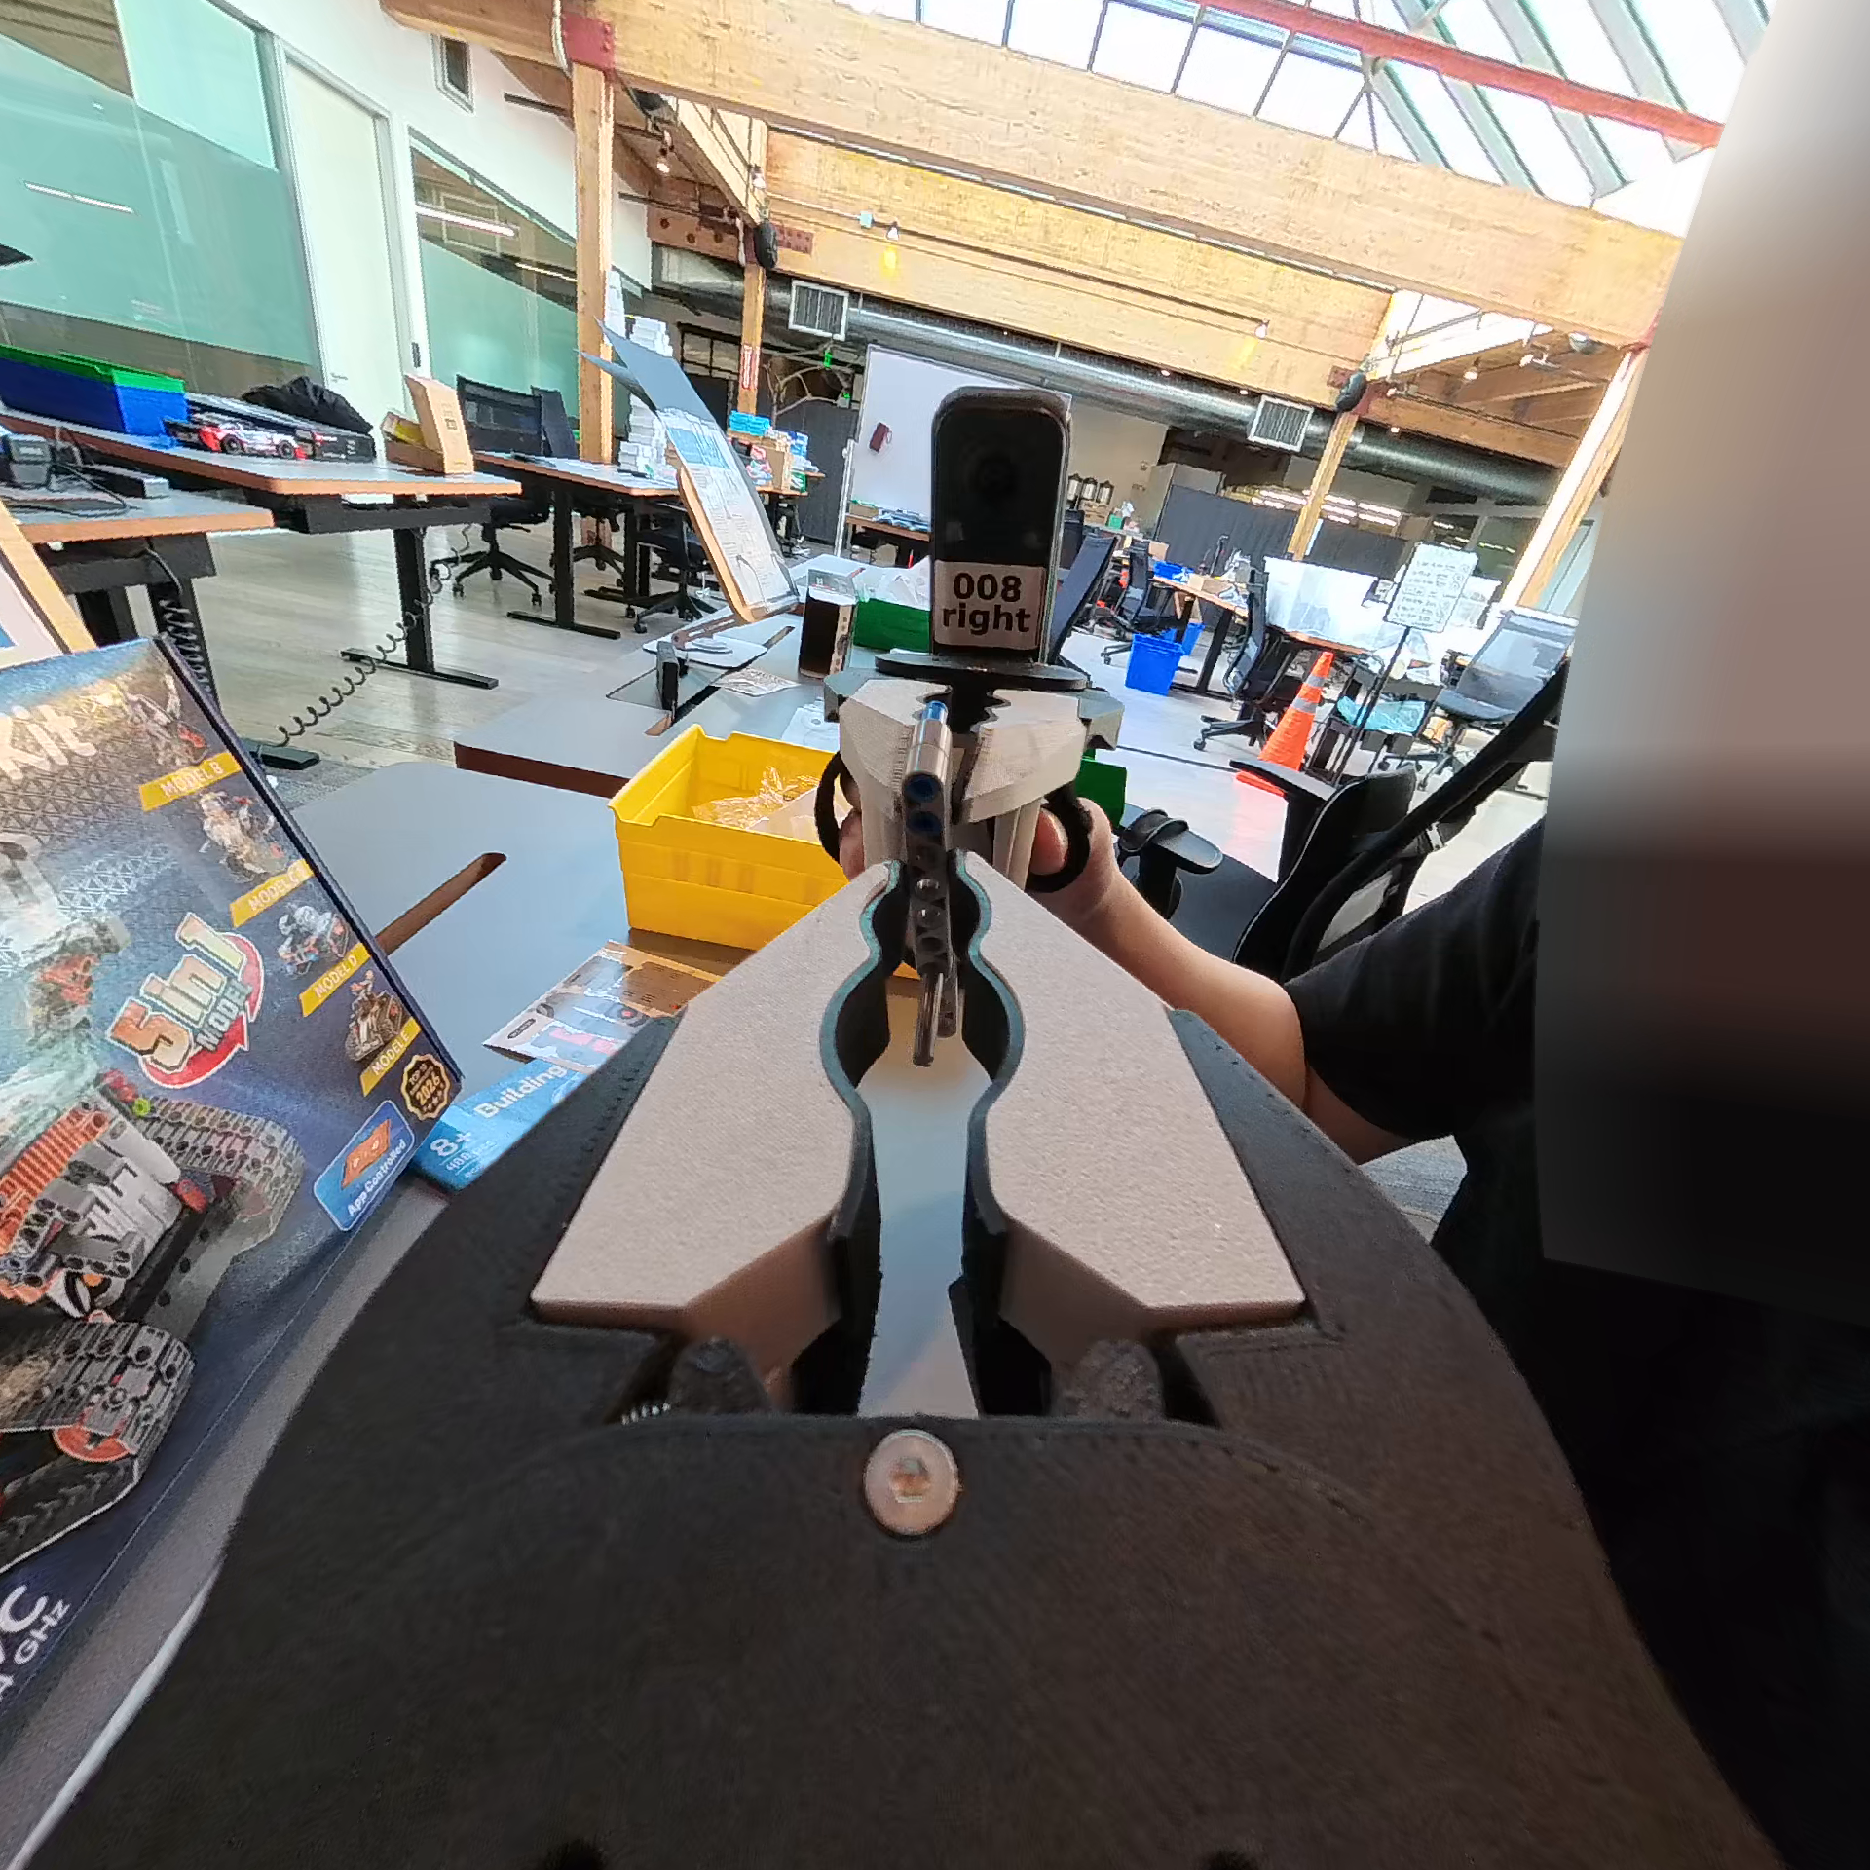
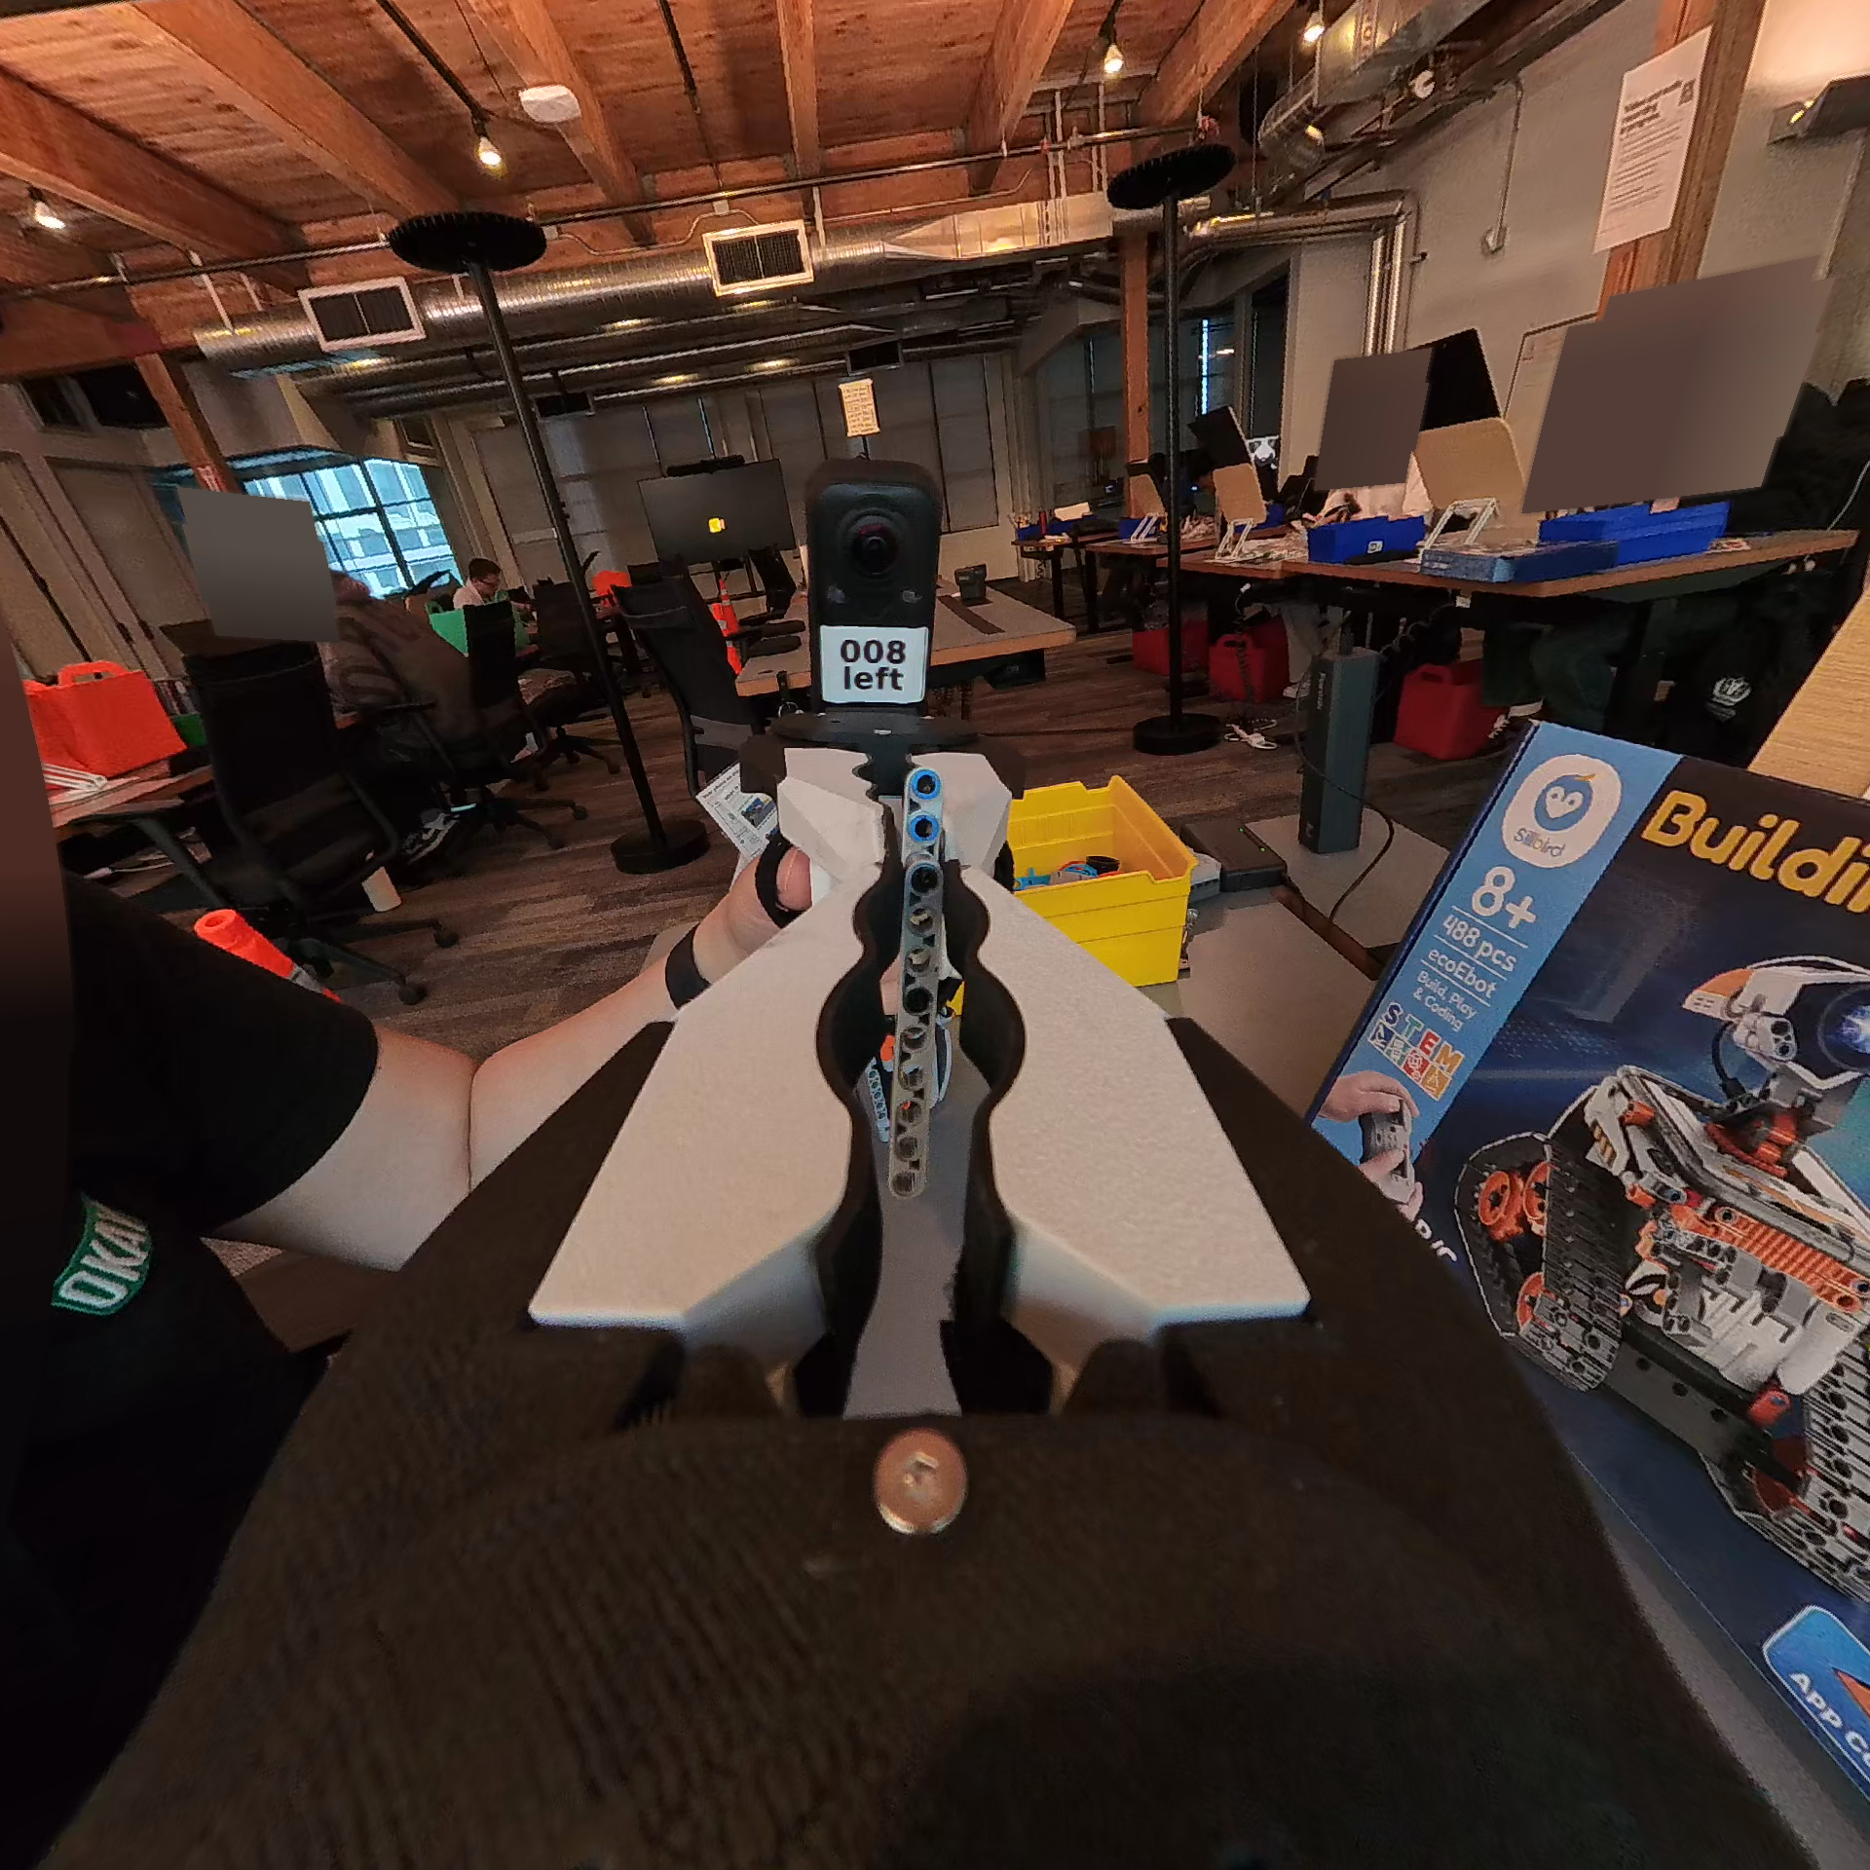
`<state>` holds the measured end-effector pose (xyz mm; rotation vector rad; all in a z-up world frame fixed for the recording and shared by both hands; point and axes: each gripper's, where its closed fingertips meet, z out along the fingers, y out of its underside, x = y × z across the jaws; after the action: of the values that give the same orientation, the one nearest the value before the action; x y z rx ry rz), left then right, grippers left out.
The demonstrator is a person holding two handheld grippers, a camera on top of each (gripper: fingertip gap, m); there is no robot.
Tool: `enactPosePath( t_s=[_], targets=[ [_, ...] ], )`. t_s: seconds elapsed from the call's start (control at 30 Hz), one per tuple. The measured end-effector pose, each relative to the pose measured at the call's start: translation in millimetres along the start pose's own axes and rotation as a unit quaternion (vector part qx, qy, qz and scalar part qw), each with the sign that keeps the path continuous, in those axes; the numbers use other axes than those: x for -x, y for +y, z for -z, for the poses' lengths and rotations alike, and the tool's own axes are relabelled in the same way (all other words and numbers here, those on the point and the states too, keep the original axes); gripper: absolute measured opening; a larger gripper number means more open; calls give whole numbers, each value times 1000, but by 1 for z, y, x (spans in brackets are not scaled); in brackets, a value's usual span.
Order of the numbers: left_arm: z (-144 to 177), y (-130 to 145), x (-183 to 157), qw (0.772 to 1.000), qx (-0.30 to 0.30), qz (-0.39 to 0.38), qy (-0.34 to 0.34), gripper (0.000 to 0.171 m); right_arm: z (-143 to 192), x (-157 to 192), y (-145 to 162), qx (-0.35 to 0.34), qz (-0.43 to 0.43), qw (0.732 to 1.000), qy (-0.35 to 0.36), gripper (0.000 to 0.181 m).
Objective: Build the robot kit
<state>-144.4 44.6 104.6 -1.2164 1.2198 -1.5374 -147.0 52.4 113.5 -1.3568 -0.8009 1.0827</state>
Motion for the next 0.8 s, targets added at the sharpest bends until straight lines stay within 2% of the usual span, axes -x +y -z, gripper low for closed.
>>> enactPosePath(
  t_s=[0.8],
  targets=[
    [0, -1, 3, 999, -14, 40, 13, 5, -1, -2, 1, 3, -8, 1000, 9, 6]
  ],
)
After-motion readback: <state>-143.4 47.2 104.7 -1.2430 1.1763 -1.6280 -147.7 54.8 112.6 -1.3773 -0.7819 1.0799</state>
